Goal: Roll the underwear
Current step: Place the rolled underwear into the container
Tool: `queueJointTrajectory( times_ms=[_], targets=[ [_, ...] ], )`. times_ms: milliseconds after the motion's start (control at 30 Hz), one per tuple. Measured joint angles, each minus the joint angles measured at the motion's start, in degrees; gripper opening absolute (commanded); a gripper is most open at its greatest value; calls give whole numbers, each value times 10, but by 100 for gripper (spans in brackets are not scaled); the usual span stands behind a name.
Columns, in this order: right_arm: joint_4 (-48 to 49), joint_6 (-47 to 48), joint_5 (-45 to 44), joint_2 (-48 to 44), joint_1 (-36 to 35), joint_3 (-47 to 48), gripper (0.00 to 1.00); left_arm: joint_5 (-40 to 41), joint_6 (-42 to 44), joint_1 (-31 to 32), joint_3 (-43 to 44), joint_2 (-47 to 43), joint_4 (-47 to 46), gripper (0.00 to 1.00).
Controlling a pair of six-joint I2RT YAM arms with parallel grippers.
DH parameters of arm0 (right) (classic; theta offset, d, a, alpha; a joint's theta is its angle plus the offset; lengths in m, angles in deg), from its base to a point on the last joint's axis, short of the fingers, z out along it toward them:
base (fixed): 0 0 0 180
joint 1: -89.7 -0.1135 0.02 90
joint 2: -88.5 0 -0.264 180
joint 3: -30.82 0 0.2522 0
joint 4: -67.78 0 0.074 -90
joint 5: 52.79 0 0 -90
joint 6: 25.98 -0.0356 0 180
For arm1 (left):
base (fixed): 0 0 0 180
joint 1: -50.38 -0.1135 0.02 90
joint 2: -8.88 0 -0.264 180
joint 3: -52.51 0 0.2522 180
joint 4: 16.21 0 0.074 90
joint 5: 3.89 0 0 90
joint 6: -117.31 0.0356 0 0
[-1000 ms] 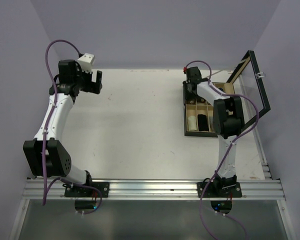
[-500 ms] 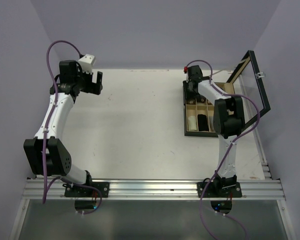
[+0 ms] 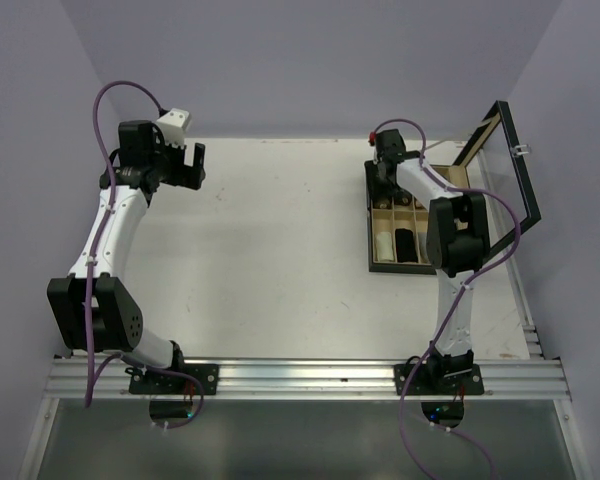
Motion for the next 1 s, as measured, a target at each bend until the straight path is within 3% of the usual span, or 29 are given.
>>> queueJointTrajectory(
  times_ms=[400, 500, 600, 667, 867, 1000],
  targets=[
    [-21, -8, 0, -1, 0, 44, 53, -15, -2, 0, 2, 2, 0, 100],
    [-24, -9, 5, -7, 0, 52, 60, -23, -2, 0, 13, 9, 5, 100],
    [-30, -4, 21, -28, -2, 52, 78, -45, -2, 0, 50, 32, 27, 100],
    [-28, 11, 33, -56, -4, 48, 98, -71, 1, 0, 82, 53, 44, 100],
    [-21, 69, 94, -179, -15, -8, 99, -125, 11, 0, 91, 73, 67, 100],
    [-12, 99, 172, -258, -18, -96, 99, -133, 26, 1, 88, 77, 75, 100]
  ],
)
